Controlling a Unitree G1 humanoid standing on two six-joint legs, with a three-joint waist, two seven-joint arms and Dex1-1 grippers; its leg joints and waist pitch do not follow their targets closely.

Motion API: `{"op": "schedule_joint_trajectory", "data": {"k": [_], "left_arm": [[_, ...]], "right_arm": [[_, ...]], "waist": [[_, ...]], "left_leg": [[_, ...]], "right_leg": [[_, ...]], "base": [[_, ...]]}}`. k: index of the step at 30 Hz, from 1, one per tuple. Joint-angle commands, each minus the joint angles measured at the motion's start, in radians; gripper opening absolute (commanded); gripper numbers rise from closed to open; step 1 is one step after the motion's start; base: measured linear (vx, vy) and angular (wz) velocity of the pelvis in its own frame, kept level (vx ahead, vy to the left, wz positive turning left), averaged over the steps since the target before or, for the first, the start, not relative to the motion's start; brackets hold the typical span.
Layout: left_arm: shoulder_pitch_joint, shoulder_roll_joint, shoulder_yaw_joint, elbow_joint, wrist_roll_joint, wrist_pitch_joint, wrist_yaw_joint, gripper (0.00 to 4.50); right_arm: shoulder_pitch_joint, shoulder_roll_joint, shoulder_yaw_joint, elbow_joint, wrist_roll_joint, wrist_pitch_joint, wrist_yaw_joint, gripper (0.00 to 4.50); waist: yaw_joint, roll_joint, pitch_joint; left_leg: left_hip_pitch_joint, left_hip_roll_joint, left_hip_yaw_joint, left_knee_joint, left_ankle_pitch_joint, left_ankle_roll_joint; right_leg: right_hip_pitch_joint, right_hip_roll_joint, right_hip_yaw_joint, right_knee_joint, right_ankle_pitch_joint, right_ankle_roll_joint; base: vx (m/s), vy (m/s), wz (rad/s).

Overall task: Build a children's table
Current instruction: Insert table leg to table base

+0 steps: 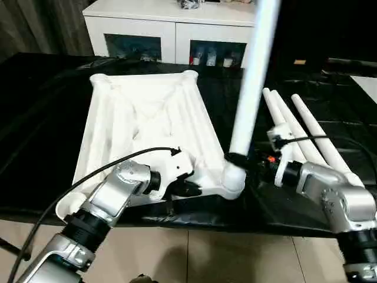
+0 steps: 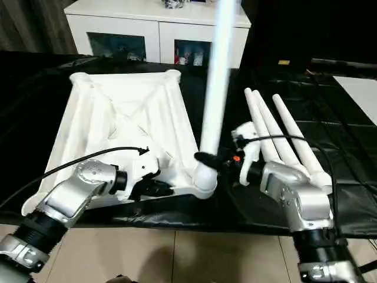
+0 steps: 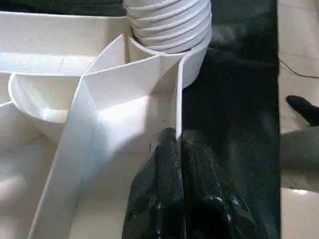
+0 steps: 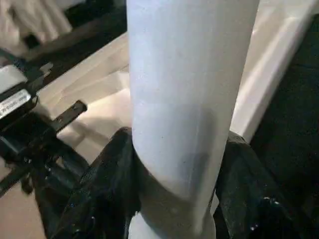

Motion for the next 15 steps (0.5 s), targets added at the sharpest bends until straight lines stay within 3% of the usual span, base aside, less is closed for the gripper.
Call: {"op": "schedule_joint_trajectory", "data": {"k": [1,7,12,15], "left_arm": [[-0.037,-0.022,0.068,0.02,-0.014,0.005,0.074,0.0],[-0.054,-0.045,0.096,0.041,-0.019,0.007,0.121,0.0],[-0.064,-0.056,0.11,0.055,-0.016,0.006,0.149,0.0],[-0.065,-0.059,0.114,0.056,-0.017,0.008,0.156,0.0]], "right_arm": [[0.048,0.028,-0.018,0.036,0.007,-0.022,-0.026,1.84],[0.087,0.072,-0.049,0.046,-0.001,-0.113,-0.051,1.84],[0.126,0.107,-0.028,0.067,-0.068,-0.254,-0.066,1.84],[0.136,0.115,-0.018,0.075,-0.092,-0.294,-0.064,1.84]], "waist": [[-0.003,-0.009,-0.053],[-0.004,-0.01,-0.054],[-0.006,-0.013,-0.055],[-0.008,-0.012,-0.055]], "left_leg": [[0.015,0.061,-0.028,-0.095,-0.288,-0.014],[0.012,0.06,-0.028,-0.097,-0.271,-0.005],[0.009,0.059,-0.026,-0.097,-0.243,0.009],[0.007,0.058,-0.025,-0.099,-0.232,0.015]], "right_leg": [[0.028,-0.086,0.055,-0.108,-0.411,-0.154],[0.03,-0.085,0.054,-0.11,-0.411,-0.15],[0.032,-0.084,0.053,-0.111,-0.392,-0.148],[0.034,-0.083,0.053,-0.108,-0.375,-0.151]], "base": [[0.0,0.0,0.0],[0.0,0.0,0.0],[0.0,0.0,0.0],[0.0,0.0,0.0]]}}
